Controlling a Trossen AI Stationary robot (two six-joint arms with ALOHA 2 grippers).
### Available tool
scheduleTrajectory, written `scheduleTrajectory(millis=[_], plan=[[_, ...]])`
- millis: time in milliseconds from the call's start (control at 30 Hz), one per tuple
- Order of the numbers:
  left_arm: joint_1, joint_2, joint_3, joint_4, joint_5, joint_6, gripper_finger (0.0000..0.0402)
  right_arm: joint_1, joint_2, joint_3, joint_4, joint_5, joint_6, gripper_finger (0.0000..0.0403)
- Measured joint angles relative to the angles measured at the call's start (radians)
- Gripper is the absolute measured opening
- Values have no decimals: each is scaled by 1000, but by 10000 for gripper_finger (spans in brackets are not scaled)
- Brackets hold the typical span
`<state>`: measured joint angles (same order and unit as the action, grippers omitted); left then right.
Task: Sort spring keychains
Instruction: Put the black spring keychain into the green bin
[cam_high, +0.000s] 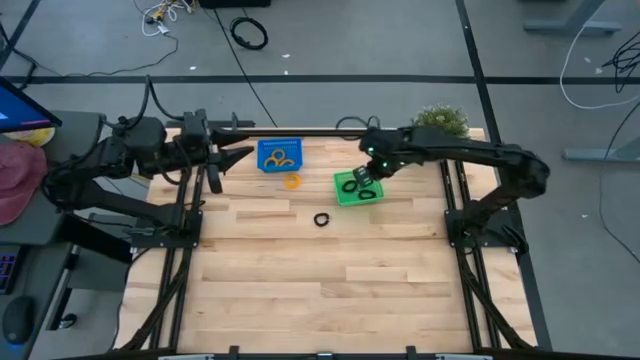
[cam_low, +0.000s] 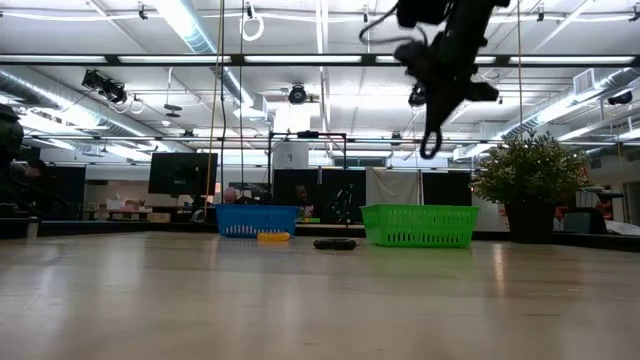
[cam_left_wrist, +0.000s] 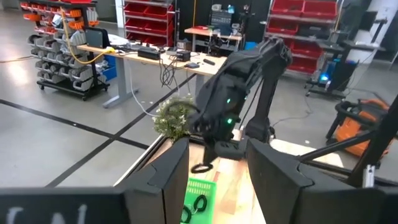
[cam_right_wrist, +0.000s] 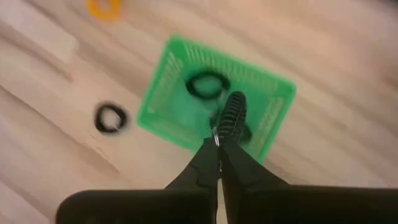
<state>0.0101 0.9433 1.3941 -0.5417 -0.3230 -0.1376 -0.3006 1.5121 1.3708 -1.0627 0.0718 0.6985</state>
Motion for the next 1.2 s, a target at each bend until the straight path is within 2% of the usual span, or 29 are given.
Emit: scheduleTrajectory(millis=[200,500,767,1200], plan=[[0,26,-1,-4,-24,17,165,0,118,0,-3,-51,-30,0],[0,47,0,10,-25,17,165,-13,262,0,-7,-16,-88,0],[0,47,0,22,-25,11,165,-34,301,0,-2,75,-115,0],[0,47,0,43,-25,-9,165,-57,350,0,72,65,-140,2]])
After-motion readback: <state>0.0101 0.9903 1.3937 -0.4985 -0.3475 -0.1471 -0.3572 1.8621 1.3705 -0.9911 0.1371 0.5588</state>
